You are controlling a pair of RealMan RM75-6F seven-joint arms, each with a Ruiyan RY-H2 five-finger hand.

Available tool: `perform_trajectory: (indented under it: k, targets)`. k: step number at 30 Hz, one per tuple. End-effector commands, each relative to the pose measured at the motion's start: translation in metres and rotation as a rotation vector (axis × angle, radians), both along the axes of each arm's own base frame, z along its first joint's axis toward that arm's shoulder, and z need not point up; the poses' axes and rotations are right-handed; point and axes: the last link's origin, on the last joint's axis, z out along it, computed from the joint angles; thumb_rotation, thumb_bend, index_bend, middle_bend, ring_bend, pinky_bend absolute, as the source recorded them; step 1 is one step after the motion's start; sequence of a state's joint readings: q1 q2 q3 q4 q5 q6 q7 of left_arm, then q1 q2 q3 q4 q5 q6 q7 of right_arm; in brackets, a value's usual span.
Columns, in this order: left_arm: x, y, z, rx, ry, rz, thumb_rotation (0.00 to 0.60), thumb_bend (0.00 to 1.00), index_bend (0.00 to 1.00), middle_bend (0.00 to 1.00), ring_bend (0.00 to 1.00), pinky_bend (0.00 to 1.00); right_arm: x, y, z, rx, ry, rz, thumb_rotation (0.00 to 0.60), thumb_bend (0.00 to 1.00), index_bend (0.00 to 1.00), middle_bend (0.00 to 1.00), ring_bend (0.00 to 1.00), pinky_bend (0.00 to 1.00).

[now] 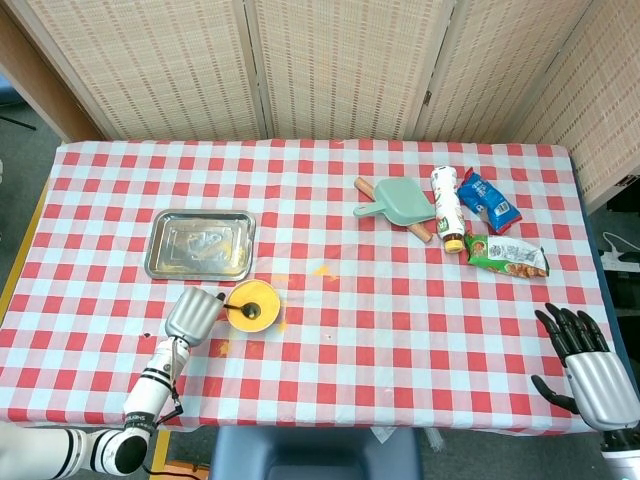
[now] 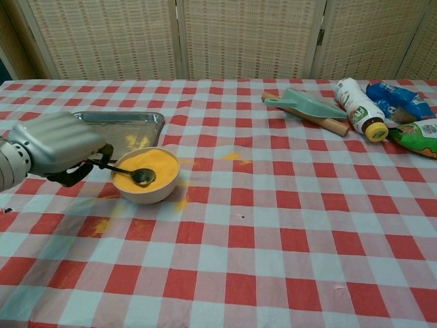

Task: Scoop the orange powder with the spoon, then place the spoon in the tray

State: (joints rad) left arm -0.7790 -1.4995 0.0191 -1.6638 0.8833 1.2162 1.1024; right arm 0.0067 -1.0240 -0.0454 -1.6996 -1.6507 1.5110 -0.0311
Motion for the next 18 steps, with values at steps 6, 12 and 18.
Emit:
perform_trajectory:
  k: [6, 12, 18]
  targets:
    - [0.012, -0.003, 0.015, 0.025, -0.099, -0.004, 0.600, 0.58, 0.40, 1.00, 1.00, 1.00, 0.000, 0.001, 0.000, 0.004, -0.002, 0.004, 0.600, 0.19, 0.00, 0.00, 0.00, 0.00]
    - [0.015, 0.011, 0.029, 0.023, -0.206, 0.083, 0.600, 0.50, 0.43, 1.00, 1.00, 1.00, 0.001, 0.001, -0.001, 0.009, 0.000, 0.006, 0.600, 0.19, 0.00, 0.00, 0.00, 0.00]
    - [0.013, 0.027, 0.034, 0.024, -0.230, 0.147, 0.600, 0.48, 0.46, 1.00, 1.00, 1.00, 0.001, 0.000, -0.001, 0.005, 0.001, 0.004, 0.600, 0.19, 0.00, 0.00, 0.00, 0.00]
